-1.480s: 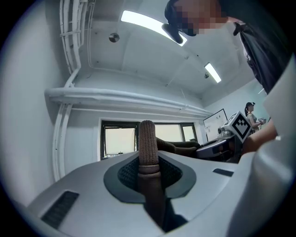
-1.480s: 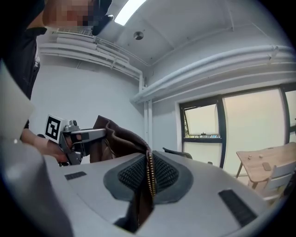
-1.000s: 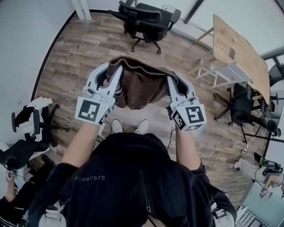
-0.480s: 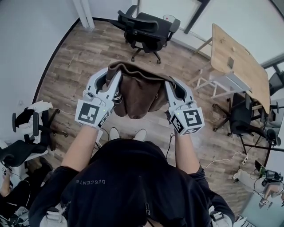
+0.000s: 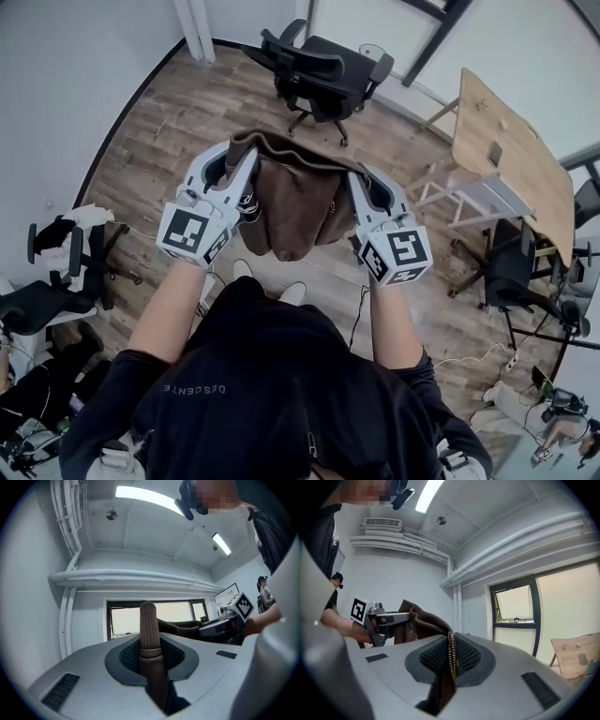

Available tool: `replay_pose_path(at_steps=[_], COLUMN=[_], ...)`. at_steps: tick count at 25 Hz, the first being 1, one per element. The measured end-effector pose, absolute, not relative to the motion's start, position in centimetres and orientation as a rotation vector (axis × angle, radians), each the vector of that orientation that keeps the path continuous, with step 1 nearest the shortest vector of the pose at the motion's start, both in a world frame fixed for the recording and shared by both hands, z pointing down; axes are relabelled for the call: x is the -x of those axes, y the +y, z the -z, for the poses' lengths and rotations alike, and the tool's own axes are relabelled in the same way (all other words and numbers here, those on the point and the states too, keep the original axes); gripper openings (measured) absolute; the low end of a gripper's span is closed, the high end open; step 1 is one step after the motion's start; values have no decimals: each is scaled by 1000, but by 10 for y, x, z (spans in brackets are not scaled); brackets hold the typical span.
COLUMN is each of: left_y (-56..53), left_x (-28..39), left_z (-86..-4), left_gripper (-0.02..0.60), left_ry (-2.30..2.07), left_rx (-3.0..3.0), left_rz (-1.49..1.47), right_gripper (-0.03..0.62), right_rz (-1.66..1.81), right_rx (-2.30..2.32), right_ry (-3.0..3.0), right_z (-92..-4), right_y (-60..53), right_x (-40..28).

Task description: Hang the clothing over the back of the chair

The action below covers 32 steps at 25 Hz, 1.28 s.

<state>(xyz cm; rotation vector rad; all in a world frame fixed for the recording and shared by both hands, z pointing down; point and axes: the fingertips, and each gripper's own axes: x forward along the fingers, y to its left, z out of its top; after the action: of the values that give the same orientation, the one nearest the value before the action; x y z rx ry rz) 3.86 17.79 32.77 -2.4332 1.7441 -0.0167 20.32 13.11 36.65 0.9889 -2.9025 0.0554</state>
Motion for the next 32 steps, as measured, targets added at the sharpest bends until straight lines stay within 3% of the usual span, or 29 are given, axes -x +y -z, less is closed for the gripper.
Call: replay_pose_path(at_steps=[32], left_y=[19], left_x=[109], left_z=[-287], left_gripper=[69], left_ry=[1556], left_rx=[2470], left_rz=[-91], right_gripper=[44], right_rz=[28], right_rx=[-1191], right_ry=[-2820], right_z=[-324], right_y=[-12], right_x=[-59])
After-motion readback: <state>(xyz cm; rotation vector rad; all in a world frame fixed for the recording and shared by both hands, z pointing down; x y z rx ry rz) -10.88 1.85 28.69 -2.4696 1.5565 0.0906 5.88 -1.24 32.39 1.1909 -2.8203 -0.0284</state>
